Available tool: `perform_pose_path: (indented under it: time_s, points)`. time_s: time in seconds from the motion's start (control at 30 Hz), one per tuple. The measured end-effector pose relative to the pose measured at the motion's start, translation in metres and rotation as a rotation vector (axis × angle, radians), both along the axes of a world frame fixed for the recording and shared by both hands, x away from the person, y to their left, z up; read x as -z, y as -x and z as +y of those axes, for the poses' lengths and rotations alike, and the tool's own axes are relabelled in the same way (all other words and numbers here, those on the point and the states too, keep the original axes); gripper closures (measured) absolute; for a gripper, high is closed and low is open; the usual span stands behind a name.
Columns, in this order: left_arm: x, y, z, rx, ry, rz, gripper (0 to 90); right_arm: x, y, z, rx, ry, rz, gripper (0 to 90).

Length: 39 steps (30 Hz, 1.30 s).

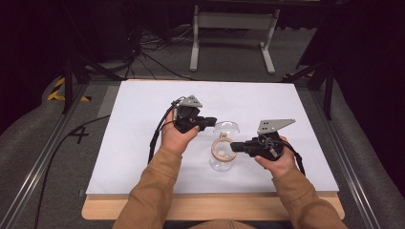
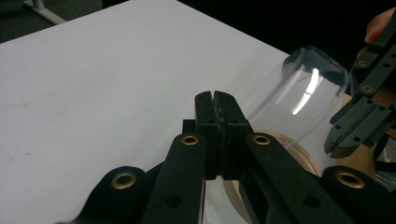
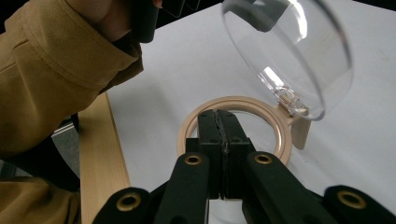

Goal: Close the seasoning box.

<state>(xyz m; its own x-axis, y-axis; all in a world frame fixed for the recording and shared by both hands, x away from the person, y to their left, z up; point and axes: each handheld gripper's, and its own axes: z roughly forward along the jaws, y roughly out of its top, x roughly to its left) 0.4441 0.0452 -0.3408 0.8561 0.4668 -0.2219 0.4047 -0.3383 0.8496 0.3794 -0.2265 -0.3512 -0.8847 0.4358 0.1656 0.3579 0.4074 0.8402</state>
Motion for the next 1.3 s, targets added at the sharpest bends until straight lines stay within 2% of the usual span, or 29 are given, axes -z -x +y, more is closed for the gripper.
perform_pose_path:
  time_s: [0.1,0.27,0.6,0.8,0.9,1.03,1.3]
  points:
    - [-0.001,0.001,0.002,0.011,-0.003,0.029,87.4,0.000,0.001,0.000,-0.006,0.000,0.005,89.6]
    - [-0.003,0.002,0.007,0.042,0.005,0.032,83.2,-0.001,0.003,0.001,-0.019,0.012,0.015,89.6]
    - [-0.006,0.004,0.021,0.019,-0.080,0.032,79.7,-0.001,0.007,0.005,-0.059,0.059,0.036,89.6]
    - [-0.004,0.003,0.027,0.007,-0.119,0.040,78.7,0.001,0.008,0.007,-0.072,0.095,0.068,89.6]
    - [-0.004,0.003,0.028,0.003,-0.128,0.048,78.7,0.002,0.007,0.007,-0.077,0.109,0.078,89.6]
    - [-0.002,0.002,0.031,0.005,-0.166,0.069,78.9,0.004,0.007,0.008,-0.083,0.125,0.090,89.6]
    - [0.000,0.000,0.033,0.011,-0.182,0.075,78.0,0.007,0.006,0.009,-0.090,0.154,0.124,89.6]
